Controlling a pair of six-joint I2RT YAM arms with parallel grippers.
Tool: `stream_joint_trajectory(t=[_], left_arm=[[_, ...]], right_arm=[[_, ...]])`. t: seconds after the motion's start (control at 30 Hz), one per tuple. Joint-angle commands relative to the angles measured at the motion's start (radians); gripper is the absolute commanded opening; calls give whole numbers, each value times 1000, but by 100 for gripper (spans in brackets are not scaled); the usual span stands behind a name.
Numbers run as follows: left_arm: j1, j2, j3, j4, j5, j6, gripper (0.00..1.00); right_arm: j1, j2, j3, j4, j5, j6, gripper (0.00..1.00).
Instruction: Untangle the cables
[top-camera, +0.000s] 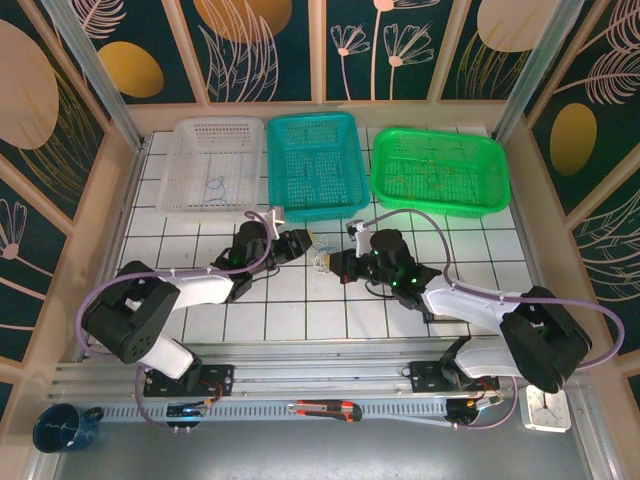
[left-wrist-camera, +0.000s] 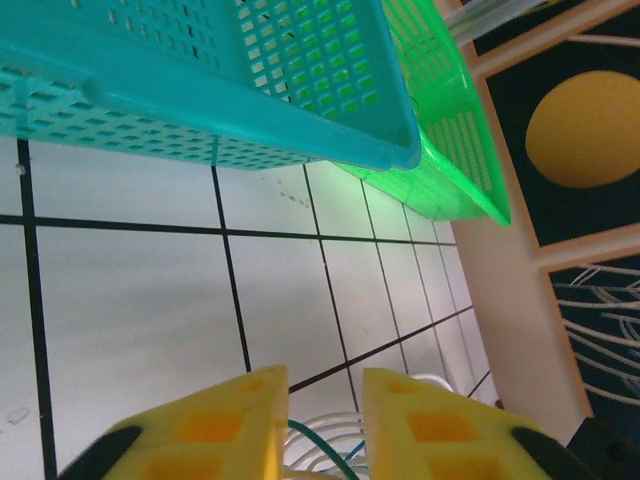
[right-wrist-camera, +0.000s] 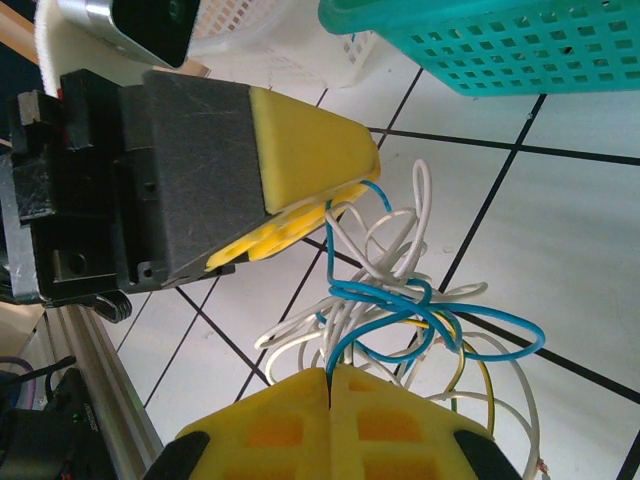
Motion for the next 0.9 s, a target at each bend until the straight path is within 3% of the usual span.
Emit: stream_joint_trajectory(t=[0.0, 0.07, 0.5, 0.73, 0.77, 0.87], left_arm=[[-5, 12, 20, 58, 5, 2, 13], [-5, 10, 23, 55, 1, 7, 0], [-5, -176, 41, -89, -95, 78, 0], [-6, -232, 36, -121, -105, 94, 0], [-4, -229, 34, -124, -104, 95, 2], [-5, -212, 20, -118, -98, 92, 26]], right_arm=[[-3, -7, 21, 4, -8, -9, 0], [-4, -3, 15, 6, 1, -11, 0], [-35, 158, -48, 100, -6, 3, 0], [-35, 154, -55, 115, -19, 23, 0], [-36, 146, -54, 113, -24, 22, 0], [-35, 121, -46, 102, -28, 21, 0]])
